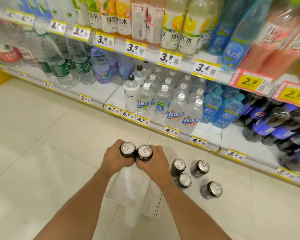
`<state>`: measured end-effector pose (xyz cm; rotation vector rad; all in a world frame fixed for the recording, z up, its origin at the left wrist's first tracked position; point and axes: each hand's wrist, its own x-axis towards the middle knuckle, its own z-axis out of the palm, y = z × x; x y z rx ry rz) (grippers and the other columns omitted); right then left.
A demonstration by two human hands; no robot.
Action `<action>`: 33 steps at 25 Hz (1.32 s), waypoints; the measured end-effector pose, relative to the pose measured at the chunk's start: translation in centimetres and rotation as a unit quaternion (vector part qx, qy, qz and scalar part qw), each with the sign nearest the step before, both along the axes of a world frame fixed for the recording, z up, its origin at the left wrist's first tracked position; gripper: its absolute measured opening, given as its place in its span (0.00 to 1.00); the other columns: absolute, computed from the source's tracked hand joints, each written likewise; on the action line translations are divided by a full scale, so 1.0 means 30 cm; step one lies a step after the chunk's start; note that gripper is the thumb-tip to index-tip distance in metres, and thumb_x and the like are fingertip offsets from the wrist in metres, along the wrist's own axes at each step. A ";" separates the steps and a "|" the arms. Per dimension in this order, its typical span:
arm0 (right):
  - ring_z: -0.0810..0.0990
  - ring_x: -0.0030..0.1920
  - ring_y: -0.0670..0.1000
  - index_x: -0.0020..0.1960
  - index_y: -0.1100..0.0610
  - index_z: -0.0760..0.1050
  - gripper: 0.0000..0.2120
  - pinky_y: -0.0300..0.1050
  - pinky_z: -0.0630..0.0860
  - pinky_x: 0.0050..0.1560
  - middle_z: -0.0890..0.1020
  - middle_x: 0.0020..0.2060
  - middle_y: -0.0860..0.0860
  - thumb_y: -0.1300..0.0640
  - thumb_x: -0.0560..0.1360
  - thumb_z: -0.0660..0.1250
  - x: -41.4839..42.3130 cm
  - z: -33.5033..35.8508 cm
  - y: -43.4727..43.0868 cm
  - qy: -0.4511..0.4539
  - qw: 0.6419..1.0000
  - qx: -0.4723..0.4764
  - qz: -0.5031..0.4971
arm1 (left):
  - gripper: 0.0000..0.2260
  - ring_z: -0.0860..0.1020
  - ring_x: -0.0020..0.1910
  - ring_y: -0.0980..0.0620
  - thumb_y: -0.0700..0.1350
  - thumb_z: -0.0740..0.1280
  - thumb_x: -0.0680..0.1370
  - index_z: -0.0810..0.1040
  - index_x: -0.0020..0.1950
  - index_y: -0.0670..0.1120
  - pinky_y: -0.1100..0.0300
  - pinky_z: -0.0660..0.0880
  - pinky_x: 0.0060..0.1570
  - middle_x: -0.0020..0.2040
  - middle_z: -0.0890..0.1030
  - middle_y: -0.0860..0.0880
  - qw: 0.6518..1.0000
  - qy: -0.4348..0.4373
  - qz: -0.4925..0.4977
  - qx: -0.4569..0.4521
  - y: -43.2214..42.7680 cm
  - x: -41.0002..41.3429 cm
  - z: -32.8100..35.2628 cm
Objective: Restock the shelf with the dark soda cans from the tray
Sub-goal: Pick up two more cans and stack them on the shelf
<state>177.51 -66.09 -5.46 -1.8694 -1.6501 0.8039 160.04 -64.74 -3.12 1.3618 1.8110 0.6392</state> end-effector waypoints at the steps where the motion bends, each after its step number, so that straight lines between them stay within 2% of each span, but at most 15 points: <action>1: 0.77 0.48 0.43 0.51 0.46 0.74 0.20 0.40 0.75 0.43 0.74 0.46 0.41 0.40 0.62 0.71 0.026 0.103 0.002 0.024 1.000 0.008 -0.004 | 0.24 0.82 0.46 0.53 0.49 0.78 0.57 0.77 0.50 0.53 0.57 0.79 0.46 0.45 0.84 0.55 1.000 -0.027 0.001 0.016 0.012 0.018 0.101; 4: 0.78 0.46 0.46 0.49 0.48 0.73 0.20 0.44 0.78 0.45 0.78 0.44 0.43 0.45 0.61 0.76 0.137 0.478 -0.007 0.099 0.994 0.049 -0.024 | 0.24 0.83 0.46 0.57 0.43 0.81 0.59 0.79 0.52 0.52 0.62 0.75 0.46 0.47 0.85 0.54 0.995 -0.074 -0.027 0.053 0.037 0.113 0.488; 7: 0.83 0.44 0.46 0.49 0.49 0.74 0.21 0.47 0.81 0.46 0.84 0.42 0.45 0.48 0.60 0.77 0.246 0.877 -0.009 0.139 0.987 0.058 -0.049 | 0.25 0.83 0.44 0.58 0.44 0.81 0.57 0.80 0.52 0.51 0.61 0.77 0.46 0.46 0.86 0.52 0.988 -0.119 -0.056 0.078 0.057 0.217 0.889; 10: 0.83 0.45 0.39 0.52 0.47 0.76 0.22 0.41 0.82 0.47 0.85 0.43 0.42 0.51 0.60 0.78 0.377 1.367 -0.034 0.137 0.985 0.087 -0.055 | 0.25 0.84 0.46 0.56 0.42 0.82 0.59 0.79 0.53 0.52 0.58 0.79 0.48 0.47 0.86 0.52 0.981 -0.143 -0.085 0.098 0.066 0.340 1.351; 12: 0.84 0.45 0.38 0.53 0.46 0.77 0.22 0.42 0.82 0.48 0.86 0.44 0.41 0.53 0.60 0.78 0.470 1.701 -0.066 0.135 0.984 0.102 -0.062 | 0.24 0.82 0.47 0.59 0.40 0.83 0.63 0.78 0.53 0.53 0.65 0.77 0.43 0.49 0.84 0.55 0.975 -0.155 -0.113 0.114 0.054 0.431 1.675; 14: 0.84 0.47 0.39 0.54 0.47 0.78 0.23 0.45 0.83 0.50 0.86 0.45 0.42 0.50 0.60 0.78 0.559 2.007 -0.104 0.120 0.983 0.122 -0.066 | 0.24 0.81 0.47 0.62 0.42 0.83 0.64 0.78 0.55 0.53 0.69 0.75 0.40 0.50 0.83 0.56 0.968 -0.169 -0.140 0.124 0.042 0.519 1.969; 16: 0.84 0.48 0.41 0.54 0.47 0.78 0.25 0.46 0.82 0.51 0.86 0.46 0.42 0.44 0.59 0.77 0.649 2.288 -0.141 0.091 0.983 0.139 -0.076 | 0.23 0.82 0.43 0.65 0.39 0.83 0.64 0.78 0.53 0.53 0.72 0.75 0.37 0.45 0.85 0.56 0.961 -0.176 -0.165 0.136 0.031 0.606 2.238; 18: 0.85 0.49 0.42 0.52 0.46 0.77 0.23 0.47 0.82 0.52 0.86 0.46 0.43 0.44 0.59 0.77 0.748 2.551 -0.177 0.086 0.981 0.147 -0.091 | 0.22 0.84 0.42 0.63 0.37 0.83 0.63 0.79 0.49 0.54 0.70 0.77 0.41 0.41 0.86 0.56 0.955 -0.182 -0.186 0.145 0.014 0.699 2.502; 21: 0.84 0.49 0.42 0.50 0.45 0.77 0.20 0.48 0.82 0.55 0.86 0.46 0.42 0.46 0.61 0.79 0.897 2.905 -0.229 0.074 0.978 0.162 -0.107 | 0.24 0.84 0.45 0.55 0.38 0.83 0.62 0.80 0.54 0.48 0.61 0.78 0.48 0.47 0.87 0.51 0.944 -0.184 -0.226 0.154 -0.012 0.844 2.861; 23: 0.84 0.50 0.43 0.50 0.46 0.77 0.20 0.44 0.81 0.55 0.86 0.46 0.43 0.44 0.61 0.79 0.984 3.096 -0.259 0.048 0.977 0.176 -0.111 | 0.25 0.84 0.46 0.53 0.43 0.84 0.59 0.81 0.53 0.45 0.57 0.79 0.49 0.47 0.87 0.48 0.937 -0.185 -0.244 0.168 -0.026 0.934 3.046; 25: 0.84 0.49 0.42 0.54 0.47 0.78 0.24 0.40 0.80 0.52 0.86 0.47 0.43 0.42 0.60 0.77 1.088 3.268 -0.294 0.020 0.972 0.201 -0.121 | 0.27 0.85 0.48 0.49 0.49 0.83 0.55 0.82 0.52 0.45 0.51 0.79 0.53 0.47 0.88 0.47 0.931 -0.184 -0.258 0.182 -0.039 1.038 3.208; 27: 0.83 0.47 0.38 0.57 0.48 0.79 0.24 0.32 0.76 0.47 0.85 0.46 0.43 0.46 0.62 0.79 1.195 3.397 -0.329 0.015 0.966 0.227 -0.120 | 0.28 0.85 0.50 0.50 0.51 0.83 0.55 0.82 0.52 0.46 0.50 0.79 0.53 0.47 0.88 0.48 0.921 -0.181 -0.278 0.204 -0.054 1.144 3.330; 30: 0.80 0.43 0.30 0.57 0.48 0.78 0.22 0.25 0.73 0.40 0.84 0.46 0.40 0.49 0.66 0.80 1.333 3.522 -0.378 0.013 0.963 0.242 -0.115 | 0.22 0.84 0.48 0.55 0.44 0.83 0.63 0.81 0.54 0.47 0.58 0.79 0.50 0.49 0.87 0.51 0.907 -0.199 -0.299 0.219 -0.082 1.298 3.443; 33: 0.80 0.42 0.32 0.54 0.47 0.77 0.18 0.28 0.74 0.38 0.83 0.44 0.40 0.50 0.68 0.78 1.443 3.575 -0.400 0.018 0.962 0.246 -0.121 | 0.20 0.81 0.47 0.58 0.43 0.81 0.67 0.80 0.55 0.50 0.67 0.76 0.43 0.48 0.84 0.56 0.899 -0.192 -0.323 0.225 -0.095 1.417 3.496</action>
